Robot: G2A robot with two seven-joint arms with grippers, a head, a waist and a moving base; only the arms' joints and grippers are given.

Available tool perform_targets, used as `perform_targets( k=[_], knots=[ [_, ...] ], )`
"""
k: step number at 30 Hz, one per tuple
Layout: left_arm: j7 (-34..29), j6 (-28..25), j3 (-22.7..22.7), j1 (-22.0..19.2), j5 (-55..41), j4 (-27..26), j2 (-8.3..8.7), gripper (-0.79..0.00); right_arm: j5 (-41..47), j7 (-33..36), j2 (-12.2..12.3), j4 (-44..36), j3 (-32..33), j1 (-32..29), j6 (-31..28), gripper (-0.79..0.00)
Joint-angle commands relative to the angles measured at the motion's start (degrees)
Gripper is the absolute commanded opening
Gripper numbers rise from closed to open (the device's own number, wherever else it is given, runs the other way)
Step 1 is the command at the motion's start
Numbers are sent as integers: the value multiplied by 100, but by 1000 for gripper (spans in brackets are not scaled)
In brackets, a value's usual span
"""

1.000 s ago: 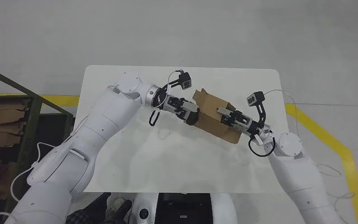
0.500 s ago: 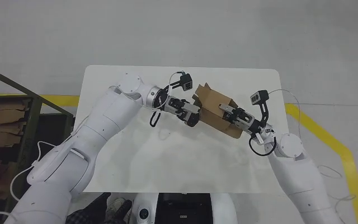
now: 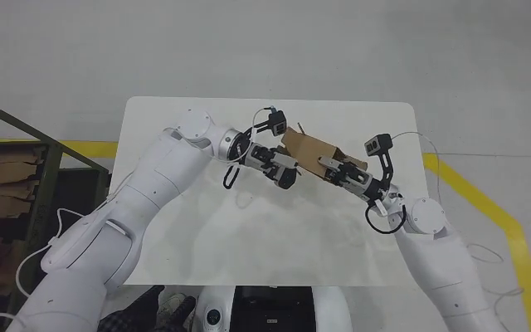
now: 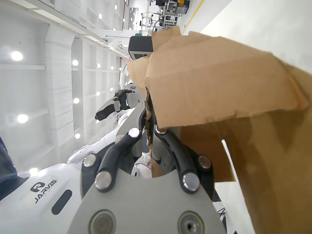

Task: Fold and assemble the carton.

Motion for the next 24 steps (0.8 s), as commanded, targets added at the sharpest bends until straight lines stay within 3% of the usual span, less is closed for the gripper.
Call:
perform_targets(
  k=[1, 24],
  knots=[
    [0, 0, -20, -1, -8, 34, -1, 0, -24, 42, 3, -19, 2, -6, 27, -785],
    [0, 0, -199, 69, 6, 55, 32, 0, -13, 139, 3, -42, 82, -37, 68, -785]
  ],
)
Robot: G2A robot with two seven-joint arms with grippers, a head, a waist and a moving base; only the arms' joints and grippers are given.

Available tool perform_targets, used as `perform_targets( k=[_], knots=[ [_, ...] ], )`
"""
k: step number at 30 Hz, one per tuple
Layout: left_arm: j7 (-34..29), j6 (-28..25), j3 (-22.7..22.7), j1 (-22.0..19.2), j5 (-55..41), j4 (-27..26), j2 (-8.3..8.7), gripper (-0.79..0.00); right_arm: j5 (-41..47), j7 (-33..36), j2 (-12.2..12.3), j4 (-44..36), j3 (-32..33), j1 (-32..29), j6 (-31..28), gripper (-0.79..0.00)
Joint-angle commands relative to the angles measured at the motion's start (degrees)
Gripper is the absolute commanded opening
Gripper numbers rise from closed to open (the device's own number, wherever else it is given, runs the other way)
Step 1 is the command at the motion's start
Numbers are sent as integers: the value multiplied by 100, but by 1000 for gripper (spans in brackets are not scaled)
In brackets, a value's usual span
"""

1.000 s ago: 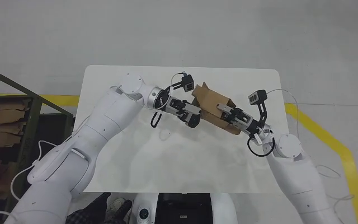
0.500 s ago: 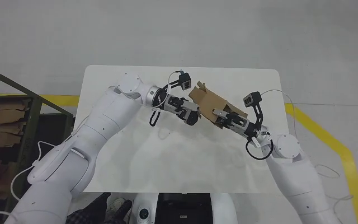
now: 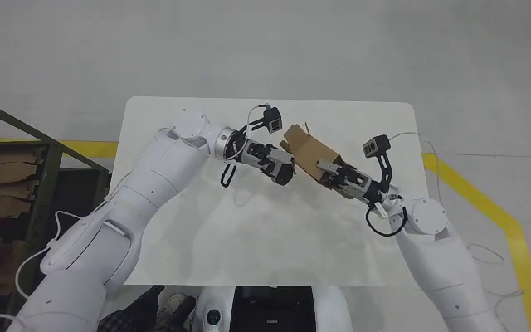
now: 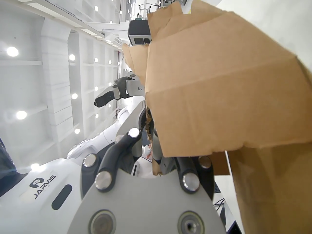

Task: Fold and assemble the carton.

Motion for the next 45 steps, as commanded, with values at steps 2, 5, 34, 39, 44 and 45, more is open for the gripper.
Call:
perform_targets(
  k=[2, 5, 34, 39, 44, 45],
  knots=[
    [0, 0, -33, 40, -58, 5, 10, 0, 47, -20, -2, 43, 40, 17, -37, -785],
    [0, 0, -88, 94, -113, 11, 26, 0, 118, -37, -3, 104, 91, 37, -60, -785],
    [87, -87, -757, 429, 110, 78, 183, 0, 533, 1539, 61, 191, 190, 99, -260, -785],
    [33, -33, -708, 411, 60, 29, 126, 0, 501, 1516, 54, 208, 131, 113, -289, -785],
    [8, -8, -696, 392, 40, 24, 84, 0, 509, 1503, 46, 226, 75, 133, -284, -785],
    [3, -2, -695, 387, 39, 18, 76, 0, 506, 1504, 45, 228, 67, 137, -286, -785]
  ],
)
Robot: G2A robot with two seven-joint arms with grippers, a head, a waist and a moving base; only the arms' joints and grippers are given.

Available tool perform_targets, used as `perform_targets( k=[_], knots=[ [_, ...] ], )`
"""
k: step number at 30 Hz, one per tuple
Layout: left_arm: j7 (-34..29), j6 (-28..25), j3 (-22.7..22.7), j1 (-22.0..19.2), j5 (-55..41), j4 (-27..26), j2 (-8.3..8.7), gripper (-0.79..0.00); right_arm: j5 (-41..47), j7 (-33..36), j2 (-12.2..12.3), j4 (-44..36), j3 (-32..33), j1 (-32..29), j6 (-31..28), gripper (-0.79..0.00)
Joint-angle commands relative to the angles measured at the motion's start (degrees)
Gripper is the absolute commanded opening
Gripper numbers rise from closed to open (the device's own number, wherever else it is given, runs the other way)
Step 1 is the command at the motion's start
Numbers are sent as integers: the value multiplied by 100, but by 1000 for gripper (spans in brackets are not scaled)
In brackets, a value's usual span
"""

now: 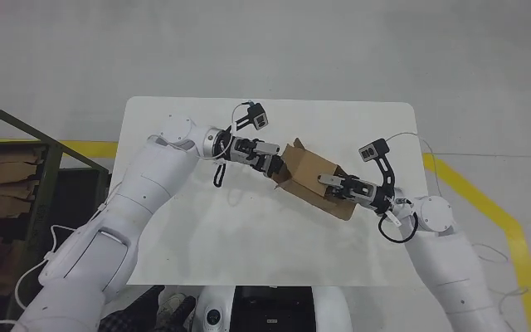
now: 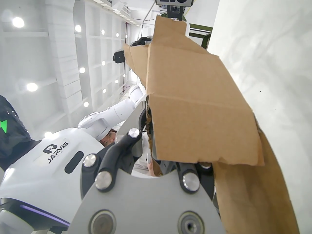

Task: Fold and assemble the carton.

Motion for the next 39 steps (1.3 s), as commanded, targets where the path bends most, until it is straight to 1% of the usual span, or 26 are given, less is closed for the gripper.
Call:
perform_targets(
  k=[1, 25, 39],
  knots=[
    [-8, 8, -1, -11, -4, -9, -14, 0, -13, -1, -1, 3, -11, 7, -5, -785],
    [-8, 8, 197, -136, -73, -57, -136, 0, -36, -33, -21, -23, -181, 82, 39, -785],
    [-8, 8, 241, -175, -125, 50, -128, 0, -22, -86, -22, 15, -180, 134, 76, -785]
  ],
)
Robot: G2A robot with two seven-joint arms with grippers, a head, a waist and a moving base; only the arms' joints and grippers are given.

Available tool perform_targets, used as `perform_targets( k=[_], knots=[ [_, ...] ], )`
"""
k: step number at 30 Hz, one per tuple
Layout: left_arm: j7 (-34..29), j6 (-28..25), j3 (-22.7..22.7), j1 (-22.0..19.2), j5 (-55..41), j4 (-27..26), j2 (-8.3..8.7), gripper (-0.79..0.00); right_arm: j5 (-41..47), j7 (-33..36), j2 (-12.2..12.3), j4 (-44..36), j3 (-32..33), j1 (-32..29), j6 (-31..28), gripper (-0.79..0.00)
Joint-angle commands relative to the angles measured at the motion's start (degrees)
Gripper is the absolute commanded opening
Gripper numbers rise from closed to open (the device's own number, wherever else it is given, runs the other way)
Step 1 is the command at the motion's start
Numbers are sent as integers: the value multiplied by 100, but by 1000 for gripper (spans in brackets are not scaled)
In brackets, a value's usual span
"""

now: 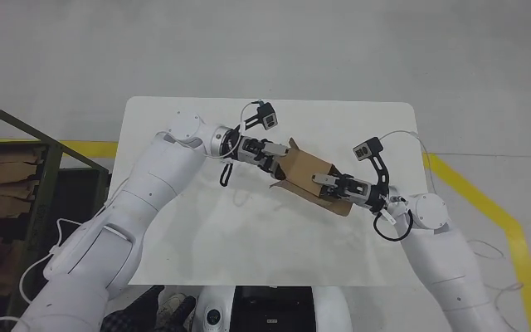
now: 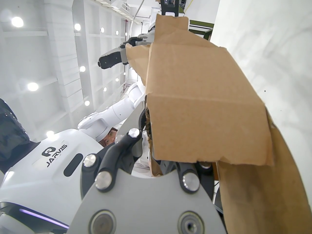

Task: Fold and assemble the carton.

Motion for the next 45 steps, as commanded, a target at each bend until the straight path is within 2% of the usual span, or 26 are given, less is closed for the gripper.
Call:
perform_targets(
  k=[1, 11, 18, 27, 45],
  knots=[
    [0, 0, -29, -9, -10, 37, 9, 0, 6, 5, 2, 9, 14, 9, -6, -785],
    [0, 0, -259, 91, 32, -19, 103, 0, 181, -239, 28, 229, 301, -15, -101, -785],
    [0, 0, -212, 141, 26, -132, 102, 0, 288, -732, 1, 433, 343, -24, -43, -785],
    [0, 0, -163, 99, -6, -136, 86, 0, 20, -1108, -30, 507, 262, -24, -11, -785],
    [0, 0, -130, 10, 55, -91, 87, 0, -284, -325, -12, 51, 52, -78, -26, -785]
  ],
)
